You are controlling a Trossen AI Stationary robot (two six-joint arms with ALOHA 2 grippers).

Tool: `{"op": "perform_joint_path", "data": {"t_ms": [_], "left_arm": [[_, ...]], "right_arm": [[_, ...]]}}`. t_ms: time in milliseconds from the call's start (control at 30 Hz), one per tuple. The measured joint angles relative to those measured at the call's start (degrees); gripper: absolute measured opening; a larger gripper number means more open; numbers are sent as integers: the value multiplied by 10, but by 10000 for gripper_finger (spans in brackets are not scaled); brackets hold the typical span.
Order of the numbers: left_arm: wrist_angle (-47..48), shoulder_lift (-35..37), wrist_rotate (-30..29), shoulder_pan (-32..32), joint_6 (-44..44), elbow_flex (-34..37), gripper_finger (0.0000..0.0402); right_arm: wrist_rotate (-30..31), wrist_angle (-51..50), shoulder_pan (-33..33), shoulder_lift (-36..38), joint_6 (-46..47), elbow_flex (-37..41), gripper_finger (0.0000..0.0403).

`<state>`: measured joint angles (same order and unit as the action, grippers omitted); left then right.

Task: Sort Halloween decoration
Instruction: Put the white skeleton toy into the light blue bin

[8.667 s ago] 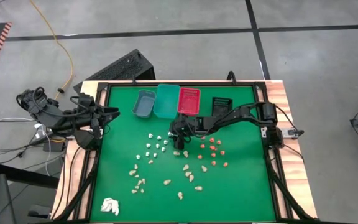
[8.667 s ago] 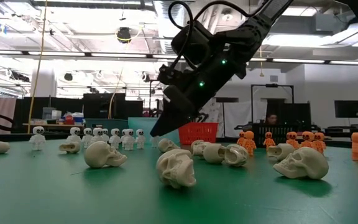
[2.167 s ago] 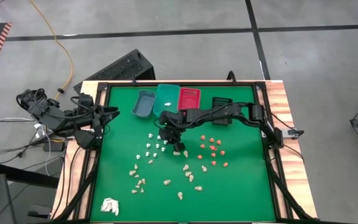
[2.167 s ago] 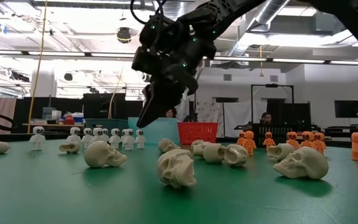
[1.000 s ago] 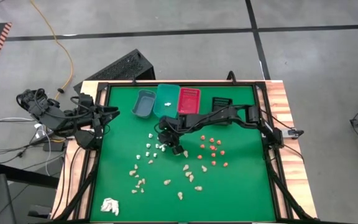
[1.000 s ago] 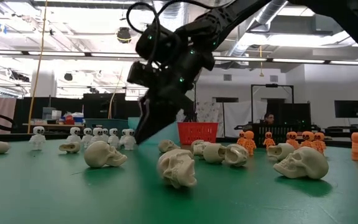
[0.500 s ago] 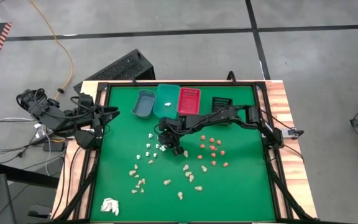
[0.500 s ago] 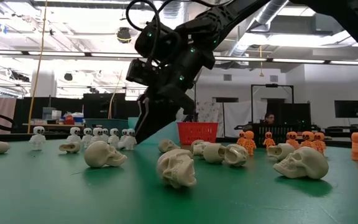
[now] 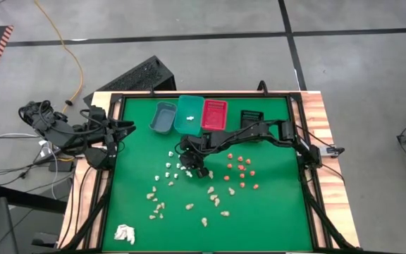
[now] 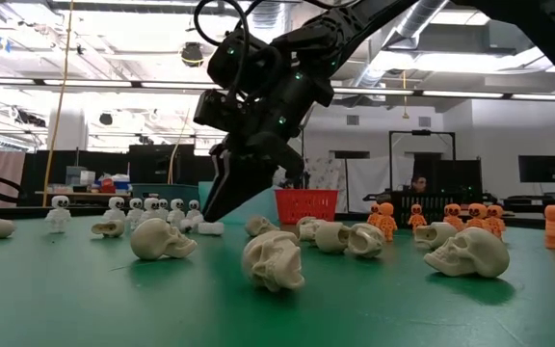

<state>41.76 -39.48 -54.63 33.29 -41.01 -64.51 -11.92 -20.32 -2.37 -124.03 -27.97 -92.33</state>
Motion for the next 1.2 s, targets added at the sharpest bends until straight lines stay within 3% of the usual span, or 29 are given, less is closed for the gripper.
{"op": "perform_joint_path", "data": {"t_ms": [400, 1200], "left_arm": [[0, 0, 0, 0, 0, 0, 121], [0, 0, 0, 0, 2, 0, 121]], "right_arm": [[0, -4, 0, 0, 5, 0, 6], [5, -28, -2, 47, 70, 0, 0]]}}
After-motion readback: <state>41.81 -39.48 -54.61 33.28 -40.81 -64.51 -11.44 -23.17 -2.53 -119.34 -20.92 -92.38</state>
